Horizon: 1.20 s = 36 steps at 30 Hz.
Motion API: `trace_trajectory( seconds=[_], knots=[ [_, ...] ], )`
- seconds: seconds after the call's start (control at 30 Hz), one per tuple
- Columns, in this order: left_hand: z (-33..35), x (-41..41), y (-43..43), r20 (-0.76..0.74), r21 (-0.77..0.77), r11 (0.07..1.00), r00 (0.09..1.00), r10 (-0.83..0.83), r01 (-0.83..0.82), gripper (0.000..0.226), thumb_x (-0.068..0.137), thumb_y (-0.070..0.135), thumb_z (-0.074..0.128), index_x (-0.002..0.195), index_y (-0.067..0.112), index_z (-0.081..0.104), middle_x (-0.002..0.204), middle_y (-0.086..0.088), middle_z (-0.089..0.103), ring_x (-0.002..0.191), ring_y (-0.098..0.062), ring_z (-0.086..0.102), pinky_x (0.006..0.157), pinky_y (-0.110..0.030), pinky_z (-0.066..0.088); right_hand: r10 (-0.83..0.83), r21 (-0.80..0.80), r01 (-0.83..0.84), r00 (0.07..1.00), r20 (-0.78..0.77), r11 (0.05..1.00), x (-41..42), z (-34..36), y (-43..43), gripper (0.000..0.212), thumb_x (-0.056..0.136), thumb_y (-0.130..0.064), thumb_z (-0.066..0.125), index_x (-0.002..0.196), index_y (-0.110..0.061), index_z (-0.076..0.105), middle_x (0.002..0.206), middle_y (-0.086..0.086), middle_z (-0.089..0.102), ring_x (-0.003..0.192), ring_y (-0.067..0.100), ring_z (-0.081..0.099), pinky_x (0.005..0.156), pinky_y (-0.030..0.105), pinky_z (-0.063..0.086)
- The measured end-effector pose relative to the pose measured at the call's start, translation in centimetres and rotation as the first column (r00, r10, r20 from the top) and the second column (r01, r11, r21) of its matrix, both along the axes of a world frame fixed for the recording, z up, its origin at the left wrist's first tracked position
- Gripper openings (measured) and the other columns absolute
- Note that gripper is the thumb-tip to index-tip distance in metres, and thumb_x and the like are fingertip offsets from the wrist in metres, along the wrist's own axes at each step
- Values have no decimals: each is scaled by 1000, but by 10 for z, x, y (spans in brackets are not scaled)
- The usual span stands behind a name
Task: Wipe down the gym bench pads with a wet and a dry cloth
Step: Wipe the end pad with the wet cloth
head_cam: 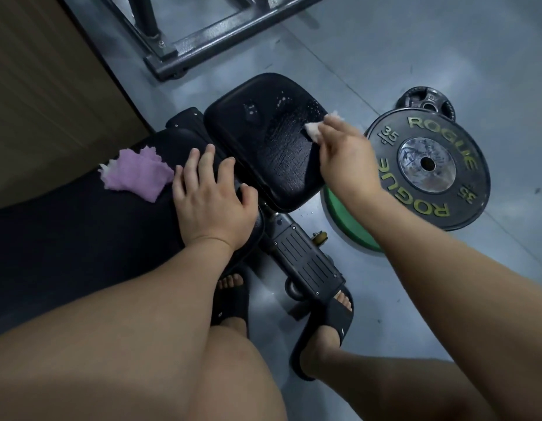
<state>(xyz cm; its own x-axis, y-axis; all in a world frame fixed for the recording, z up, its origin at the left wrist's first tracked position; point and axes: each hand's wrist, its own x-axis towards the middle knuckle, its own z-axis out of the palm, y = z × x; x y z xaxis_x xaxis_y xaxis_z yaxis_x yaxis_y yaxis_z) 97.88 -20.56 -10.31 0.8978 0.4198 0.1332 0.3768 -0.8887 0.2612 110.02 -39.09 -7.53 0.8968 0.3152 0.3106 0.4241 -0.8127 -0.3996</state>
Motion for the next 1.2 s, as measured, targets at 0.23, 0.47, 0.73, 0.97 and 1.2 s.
trace_trajectory(
  seconds=[0.23,0.47,0.73,0.97,1.2],
  knots=[
    [1,0,-2,13,-8,1000,1000,0,0,53,88,43,47,136,25,56,160,-6,37,152,-27,22,124,-51,15,331,-90,-332,943,-29,939,-62,-1,-11,33,97,-1,58,129,-2,67,142,19,56,126,37,58,101,43,54],
    [0,0,0,-3,-7,1000,1000,5,-5,53,87,43,47,136,25,56,160,-6,36,152,-27,22,124,-51,14,103,-102,-103,995,-9,989,-3,-1,-9,18,100,-15,59,101,-4,73,104,15,55,96,32,50,83,45,48],
    [2,1,0,1,-21,1000,1000,2,-2,52,87,42,48,136,25,57,160,-6,36,152,-27,22,124,-51,15,8,-124,-17,997,-79,992,32,5,3,25,101,-29,58,106,-12,75,99,13,56,93,34,54,84,40,47],
    [1,1,1,-6,-4,1000,1000,-3,3,52,87,42,52,136,25,57,160,-6,37,152,-28,22,123,-51,15,-62,-83,47,980,-188,995,62,13,29,29,101,-23,56,118,-7,73,118,16,72,111,39,64,94,38,50],
    [3,1,0,-11,-3,1000,1000,-3,3,52,87,42,51,135,24,58,160,-7,38,152,-28,23,123,-51,16,40,-142,-83,958,-283,986,72,28,42,38,105,-42,50,134,-22,66,134,2,68,126,28,60,104,34,46]
  ],
)
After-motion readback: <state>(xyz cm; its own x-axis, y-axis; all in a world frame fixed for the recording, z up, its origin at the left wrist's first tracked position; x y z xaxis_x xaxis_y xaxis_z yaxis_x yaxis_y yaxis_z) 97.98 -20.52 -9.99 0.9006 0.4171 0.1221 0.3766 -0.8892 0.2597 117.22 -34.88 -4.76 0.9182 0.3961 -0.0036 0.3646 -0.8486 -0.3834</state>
